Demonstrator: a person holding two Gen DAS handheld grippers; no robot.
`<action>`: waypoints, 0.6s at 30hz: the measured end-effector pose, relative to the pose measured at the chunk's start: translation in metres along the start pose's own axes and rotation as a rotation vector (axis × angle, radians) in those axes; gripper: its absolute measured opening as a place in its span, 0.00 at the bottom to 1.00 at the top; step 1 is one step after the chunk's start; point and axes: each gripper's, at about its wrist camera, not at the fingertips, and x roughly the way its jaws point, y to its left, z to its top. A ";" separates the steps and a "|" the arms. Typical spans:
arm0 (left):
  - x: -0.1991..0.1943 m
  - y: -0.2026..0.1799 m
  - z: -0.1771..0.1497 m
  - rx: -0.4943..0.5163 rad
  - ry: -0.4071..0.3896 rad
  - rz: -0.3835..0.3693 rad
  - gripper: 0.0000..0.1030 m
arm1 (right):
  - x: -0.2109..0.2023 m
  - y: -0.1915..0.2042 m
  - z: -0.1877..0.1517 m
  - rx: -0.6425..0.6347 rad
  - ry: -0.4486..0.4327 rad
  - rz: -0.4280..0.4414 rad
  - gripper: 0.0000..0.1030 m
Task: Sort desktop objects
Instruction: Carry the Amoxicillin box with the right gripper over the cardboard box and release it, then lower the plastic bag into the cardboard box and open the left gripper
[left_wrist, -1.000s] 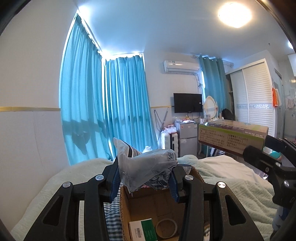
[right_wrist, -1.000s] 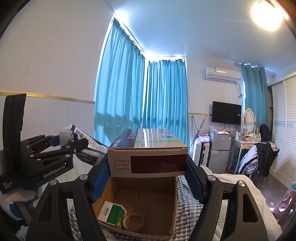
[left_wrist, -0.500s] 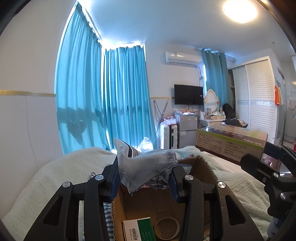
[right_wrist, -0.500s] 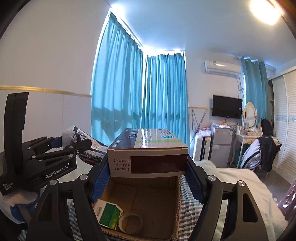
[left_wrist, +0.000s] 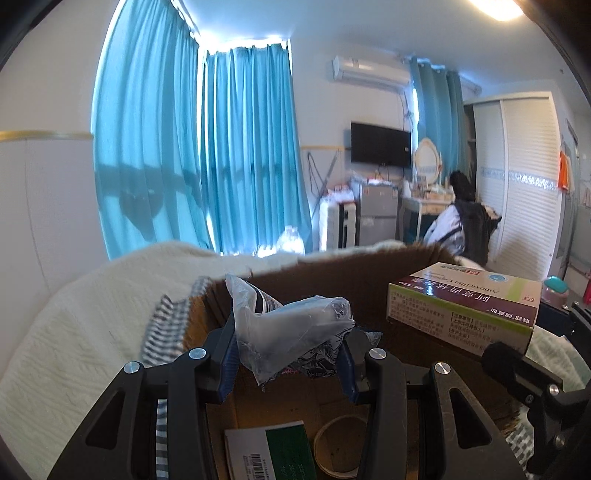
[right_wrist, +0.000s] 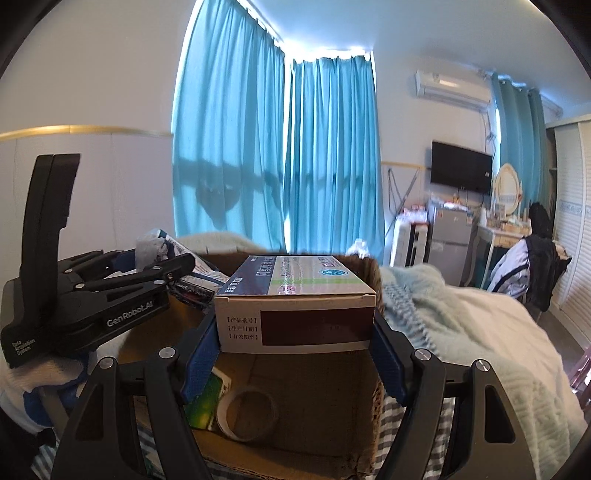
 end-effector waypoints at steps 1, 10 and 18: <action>0.003 -0.001 -0.002 0.004 0.010 0.001 0.44 | 0.005 -0.001 -0.002 0.000 0.011 0.003 0.71; 0.014 -0.001 -0.013 -0.003 0.070 0.057 0.77 | 0.020 0.001 -0.019 -0.035 0.042 -0.020 0.75; -0.001 0.000 -0.004 -0.012 0.036 0.072 0.89 | 0.009 -0.002 -0.016 -0.026 0.020 -0.048 0.84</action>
